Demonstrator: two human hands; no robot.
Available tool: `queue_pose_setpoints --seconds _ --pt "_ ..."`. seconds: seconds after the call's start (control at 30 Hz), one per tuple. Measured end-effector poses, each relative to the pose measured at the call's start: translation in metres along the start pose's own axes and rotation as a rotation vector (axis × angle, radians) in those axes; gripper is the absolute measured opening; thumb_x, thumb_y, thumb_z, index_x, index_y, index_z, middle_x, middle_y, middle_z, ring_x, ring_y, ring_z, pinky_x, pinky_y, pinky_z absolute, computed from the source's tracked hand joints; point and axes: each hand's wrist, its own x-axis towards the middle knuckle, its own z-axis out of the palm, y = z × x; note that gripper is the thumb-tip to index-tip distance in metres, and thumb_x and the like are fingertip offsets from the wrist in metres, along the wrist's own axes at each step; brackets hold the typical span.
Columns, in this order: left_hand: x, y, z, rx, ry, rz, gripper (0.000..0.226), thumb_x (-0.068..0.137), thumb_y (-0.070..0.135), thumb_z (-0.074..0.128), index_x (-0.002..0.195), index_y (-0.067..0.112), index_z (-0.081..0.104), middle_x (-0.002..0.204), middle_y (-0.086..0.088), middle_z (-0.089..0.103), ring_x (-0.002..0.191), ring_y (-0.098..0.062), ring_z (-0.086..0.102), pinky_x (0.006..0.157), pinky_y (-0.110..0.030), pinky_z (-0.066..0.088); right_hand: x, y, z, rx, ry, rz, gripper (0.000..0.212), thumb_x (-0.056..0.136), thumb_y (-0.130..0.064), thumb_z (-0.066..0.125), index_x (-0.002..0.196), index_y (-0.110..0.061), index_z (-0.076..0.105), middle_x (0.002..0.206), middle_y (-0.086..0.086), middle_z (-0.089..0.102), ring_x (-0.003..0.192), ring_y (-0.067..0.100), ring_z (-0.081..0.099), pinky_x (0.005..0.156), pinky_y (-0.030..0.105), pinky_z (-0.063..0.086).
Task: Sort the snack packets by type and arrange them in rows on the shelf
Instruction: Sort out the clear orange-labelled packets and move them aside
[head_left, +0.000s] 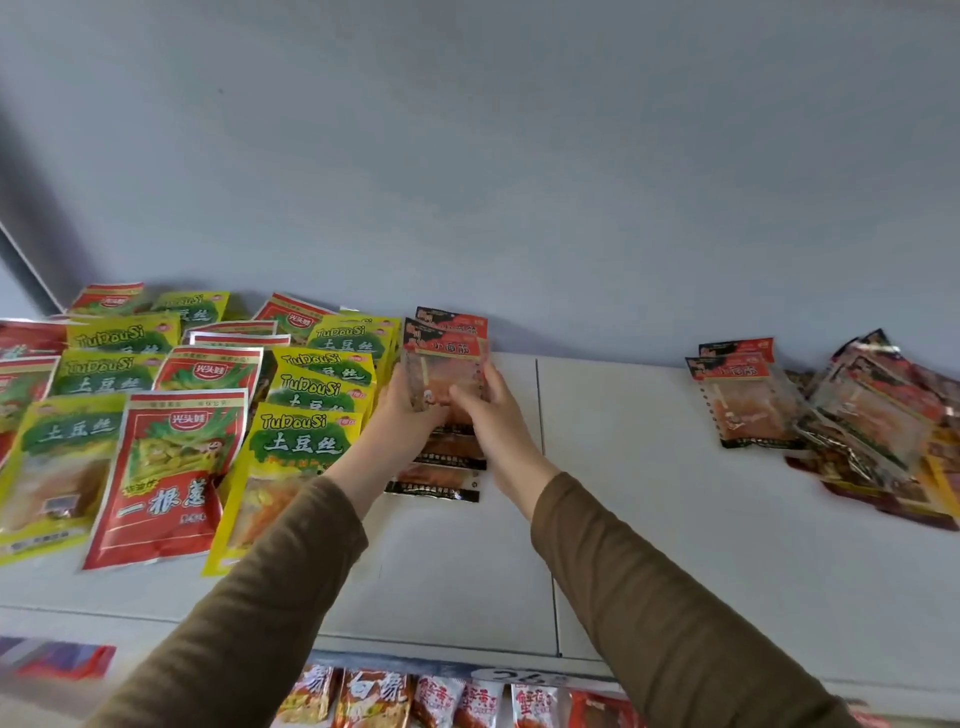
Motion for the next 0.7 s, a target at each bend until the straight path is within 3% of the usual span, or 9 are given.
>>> queue_pose_setpoints --seconds 0.1,0.17,0.27,0.4,0.5,0.53,0.6,0.63,0.7 --pt "0.003 0.0 -0.006 -0.031 0.019 0.02 0.08 0.089 0.001 0.066 0.156 0.026 0.029 0.139 -0.009 0.06 0.123 -0.031 0.062 0.103 -0.054 0.051 0.001 -0.005 0.009 -0.002 -0.024 -0.017 0.066 0.094 -0.026 0.063 0.152 -0.043 0.036 0.141 -0.015 0.058 0.128 0.005 0.055 0.104 0.028 0.045" --pt "0.004 -0.002 -0.008 -0.033 0.036 0.027 0.093 0.087 0.0 0.069 0.16 0.023 0.015 0.146 -0.009 0.053 0.128 -0.029 0.058 0.106 -0.053 0.05 0.0 -0.005 0.008 -0.01 -0.002 -0.042 0.065 0.094 -0.022 0.063 0.151 -0.041 0.037 0.143 -0.013 0.055 0.128 0.004 0.054 0.105 0.028 0.045" --pt "0.001 -0.007 -0.008 0.134 0.089 0.071 0.118 0.084 0.012 0.079 0.162 0.021 -0.008 0.166 -0.01 0.022 0.151 -0.029 0.027 0.121 -0.049 0.031 -0.008 0.001 0.0 -0.013 0.069 -0.052 0.064 0.095 -0.026 0.065 0.152 -0.036 0.037 0.145 -0.017 0.046 0.118 -0.01 0.047 0.099 0.025 0.041" --pt "-0.003 -0.009 -0.008 0.34 0.086 0.155 0.112 0.087 0.024 0.076 0.163 0.024 -0.006 0.171 -0.005 0.006 0.157 -0.024 0.006 0.124 -0.045 0.016 -0.018 0.007 -0.004 -0.068 0.028 -0.076 0.054 0.098 -0.023 0.059 0.149 -0.035 0.044 0.154 -0.013 0.039 0.136 0.005 0.044 0.1 0.022 0.046" --pt "-0.009 -0.01 -0.006 0.413 0.033 0.145 0.102 0.093 0.024 0.067 0.164 0.023 -0.005 0.173 -0.003 -0.003 0.158 -0.019 -0.008 0.127 -0.043 0.006 -0.031 0.008 0.0 -0.259 -0.009 -0.208 0.047 0.101 -0.014 0.053 0.146 -0.03 0.051 0.159 -0.003 0.032 0.14 0.001 0.033 0.094 -0.004 0.029" --pt "-0.012 -0.011 -0.006 0.427 0.026 0.142 0.098 0.094 0.023 0.064 0.164 0.023 -0.005 0.173 -0.002 -0.004 0.158 -0.018 -0.01 0.128 -0.043 0.004 -0.033 0.01 0.001 -0.329 -0.017 -0.256 0.047 0.101 -0.012 0.051 0.145 -0.029 0.052 0.16 -0.002 0.034 0.145 0.005 0.027 0.098 -0.004 0.024" --pt "-0.018 -0.01 -0.008 0.442 0.024 0.137 0.093 0.097 0.022 0.059 0.164 0.022 -0.005 0.173 -0.001 -0.003 0.158 -0.017 -0.011 0.128 -0.043 0.003 -0.036 0.014 0.001 -0.403 -0.042 -0.303 0.048 0.101 -0.01 0.051 0.145 -0.031 0.053 0.16 -0.005 0.036 0.152 0.013 0.02 0.119 0.019 0.022" --pt "-0.022 -0.009 -0.01 0.447 0.034 0.138 0.091 0.097 0.022 0.058 0.164 0.022 -0.004 0.173 -0.001 -0.002 0.158 -0.017 -0.01 0.128 -0.042 0.003 -0.038 0.015 0.001 -0.409 -0.034 -0.314 0.047 0.101 -0.009 0.051 0.142 -0.032 0.055 0.158 -0.007 0.04 0.152 0.015 0.021 0.123 0.031 0.022" --pt "-0.028 -0.006 -0.013 0.468 0.065 0.147 0.09 0.097 0.024 0.059 0.164 0.023 -0.001 0.172 -0.001 0.0 0.158 -0.019 -0.008 0.127 -0.043 0.004 -0.042 0.016 -0.002 -0.37 0.033 -0.32 0.04 0.099 -0.011 0.054 0.133 -0.031 0.062 0.145 -0.013 0.053 0.146 0.014 0.034 0.121 0.039 0.03"
